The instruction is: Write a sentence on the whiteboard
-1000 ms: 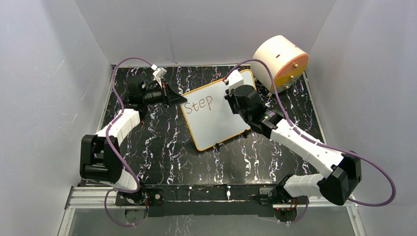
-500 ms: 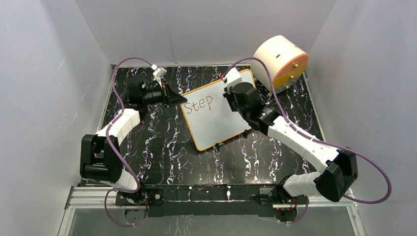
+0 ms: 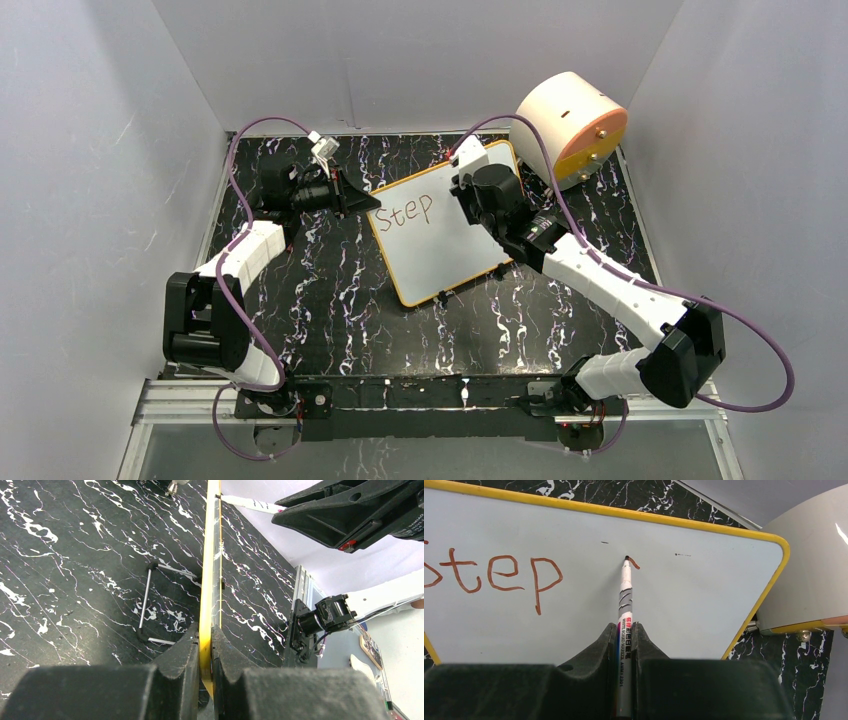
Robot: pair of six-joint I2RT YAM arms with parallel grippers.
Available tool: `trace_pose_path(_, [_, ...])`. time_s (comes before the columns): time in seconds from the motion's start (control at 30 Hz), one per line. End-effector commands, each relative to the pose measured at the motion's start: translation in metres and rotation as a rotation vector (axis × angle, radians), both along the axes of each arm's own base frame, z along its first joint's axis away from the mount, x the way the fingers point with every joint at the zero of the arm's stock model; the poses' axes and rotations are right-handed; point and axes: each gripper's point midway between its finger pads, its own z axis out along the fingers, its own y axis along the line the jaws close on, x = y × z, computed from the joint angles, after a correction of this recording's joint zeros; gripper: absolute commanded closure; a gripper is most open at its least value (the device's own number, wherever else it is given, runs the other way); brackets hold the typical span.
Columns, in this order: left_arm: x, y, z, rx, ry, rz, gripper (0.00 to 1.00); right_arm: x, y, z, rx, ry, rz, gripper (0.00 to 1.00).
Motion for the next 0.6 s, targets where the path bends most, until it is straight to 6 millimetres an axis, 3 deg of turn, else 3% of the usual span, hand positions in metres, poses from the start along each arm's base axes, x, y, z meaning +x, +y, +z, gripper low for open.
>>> trace_pose_path(0.0, [-0.014, -0.006, -0.055, 0.079, 0.162, -0.008, 1.0, 0.003, 0.006, 0.019, 0.026, -0.021, 0.026, 1.0])
trace_pose_path(0.57, [-0.013, -0.006, -0.055, 0.081, 0.16, -0.005, 1.0, -0.03, -0.008, -0.027, -0.05, 0.177, 0.049, 1.0])
